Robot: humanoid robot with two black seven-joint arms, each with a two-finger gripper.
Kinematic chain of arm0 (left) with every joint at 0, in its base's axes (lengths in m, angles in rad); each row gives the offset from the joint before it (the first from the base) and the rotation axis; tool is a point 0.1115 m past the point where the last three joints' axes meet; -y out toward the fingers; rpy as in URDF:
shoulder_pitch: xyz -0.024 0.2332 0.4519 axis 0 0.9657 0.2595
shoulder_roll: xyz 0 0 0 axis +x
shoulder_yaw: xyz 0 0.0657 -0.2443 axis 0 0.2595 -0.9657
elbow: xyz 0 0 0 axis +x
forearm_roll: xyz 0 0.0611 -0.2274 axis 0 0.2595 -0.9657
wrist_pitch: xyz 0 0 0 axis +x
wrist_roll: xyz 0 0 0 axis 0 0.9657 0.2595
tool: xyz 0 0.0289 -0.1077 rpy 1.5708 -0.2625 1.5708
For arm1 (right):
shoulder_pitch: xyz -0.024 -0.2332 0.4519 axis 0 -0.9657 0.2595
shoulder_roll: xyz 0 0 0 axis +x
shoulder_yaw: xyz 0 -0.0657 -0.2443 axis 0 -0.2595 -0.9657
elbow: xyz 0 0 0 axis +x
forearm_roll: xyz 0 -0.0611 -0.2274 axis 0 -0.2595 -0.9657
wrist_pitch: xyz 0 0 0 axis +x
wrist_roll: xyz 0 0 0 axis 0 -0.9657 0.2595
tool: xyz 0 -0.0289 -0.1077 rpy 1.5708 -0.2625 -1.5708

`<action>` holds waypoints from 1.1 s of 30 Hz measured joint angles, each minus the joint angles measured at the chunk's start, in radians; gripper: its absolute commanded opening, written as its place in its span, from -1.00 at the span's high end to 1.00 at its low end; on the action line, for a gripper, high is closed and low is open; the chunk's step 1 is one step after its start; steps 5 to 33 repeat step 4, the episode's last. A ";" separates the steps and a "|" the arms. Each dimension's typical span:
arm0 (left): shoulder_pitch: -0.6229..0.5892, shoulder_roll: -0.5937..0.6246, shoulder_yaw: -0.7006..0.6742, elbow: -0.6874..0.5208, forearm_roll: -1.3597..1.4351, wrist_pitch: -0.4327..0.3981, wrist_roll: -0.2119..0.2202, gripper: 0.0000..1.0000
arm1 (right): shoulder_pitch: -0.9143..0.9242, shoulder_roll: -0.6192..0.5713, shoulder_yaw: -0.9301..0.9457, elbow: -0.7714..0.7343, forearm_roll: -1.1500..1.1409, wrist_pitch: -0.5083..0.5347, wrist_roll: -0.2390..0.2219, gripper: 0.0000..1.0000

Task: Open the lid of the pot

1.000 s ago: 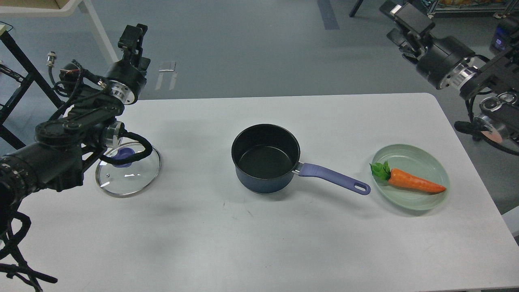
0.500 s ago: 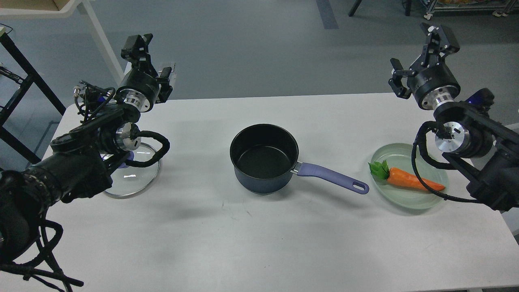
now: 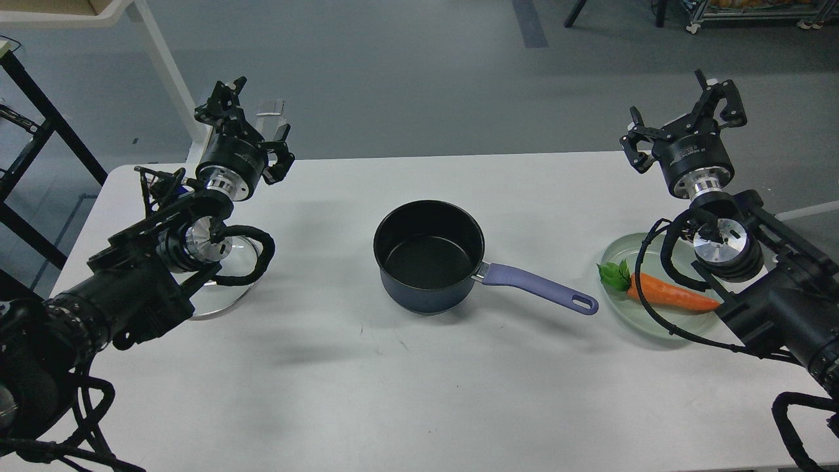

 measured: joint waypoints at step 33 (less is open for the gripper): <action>0.006 0.013 0.000 -0.001 0.000 -0.017 0.000 -0.98 | -0.001 0.000 -0.013 0.003 -0.001 0.000 0.000 -1.00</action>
